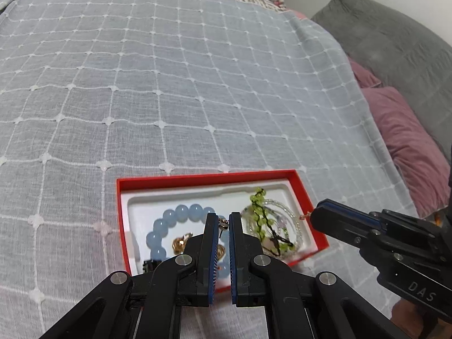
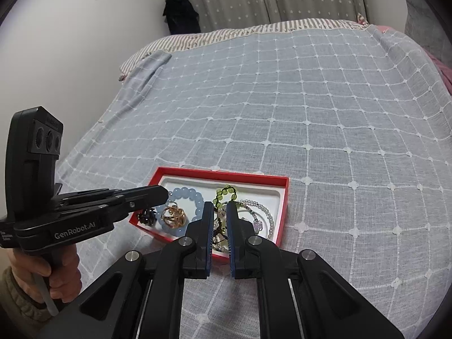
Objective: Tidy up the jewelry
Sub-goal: 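Carry both earrings over the red box and open both tools to drop them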
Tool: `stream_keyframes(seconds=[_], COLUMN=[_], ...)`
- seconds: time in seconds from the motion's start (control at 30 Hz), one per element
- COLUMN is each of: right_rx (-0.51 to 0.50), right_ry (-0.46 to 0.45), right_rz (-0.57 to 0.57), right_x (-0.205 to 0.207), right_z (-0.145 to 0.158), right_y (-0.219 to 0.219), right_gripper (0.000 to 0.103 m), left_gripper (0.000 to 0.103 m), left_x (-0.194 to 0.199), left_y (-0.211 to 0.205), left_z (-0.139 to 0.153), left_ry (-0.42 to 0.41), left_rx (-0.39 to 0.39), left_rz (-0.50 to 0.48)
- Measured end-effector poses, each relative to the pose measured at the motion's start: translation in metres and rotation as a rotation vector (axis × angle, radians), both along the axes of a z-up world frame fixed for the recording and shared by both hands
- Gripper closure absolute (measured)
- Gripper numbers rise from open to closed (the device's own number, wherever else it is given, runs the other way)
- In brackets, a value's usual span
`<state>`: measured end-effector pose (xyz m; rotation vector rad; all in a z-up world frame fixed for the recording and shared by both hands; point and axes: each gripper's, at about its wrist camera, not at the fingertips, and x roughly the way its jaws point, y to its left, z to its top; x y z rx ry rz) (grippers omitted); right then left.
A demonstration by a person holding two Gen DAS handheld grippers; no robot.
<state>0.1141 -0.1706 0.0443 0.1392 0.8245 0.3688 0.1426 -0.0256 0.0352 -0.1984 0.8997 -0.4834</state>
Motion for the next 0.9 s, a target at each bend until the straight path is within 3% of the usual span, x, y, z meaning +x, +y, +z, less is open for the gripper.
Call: stream_keyframes(seconds=[0.63, 0.83, 0.9], right_rx=[0.038, 0.043, 0.042], right_ry=[0.031, 0.029, 0.03], right_rz=[-0.017, -0.025, -0.029], right_x=[0.003, -0.001, -0.005], right_z=[-0.007, -0.006, -0.005], right_y=[-0.005, -0.008, -0.009], right_gripper=[0.093, 0.092, 0.092], left_gripper=[0.1, 0.099, 0.094], left_x=[0.008, 0.0, -0.007], left_y=[-0.001, 0.002, 0.003], left_z=[-0.006, 0.0, 0.003], left_ry=[0.003, -0.027, -0.052], left_rx=[0.01, 0.043, 0.078], left_rz=[0.014, 0.041, 0.069])
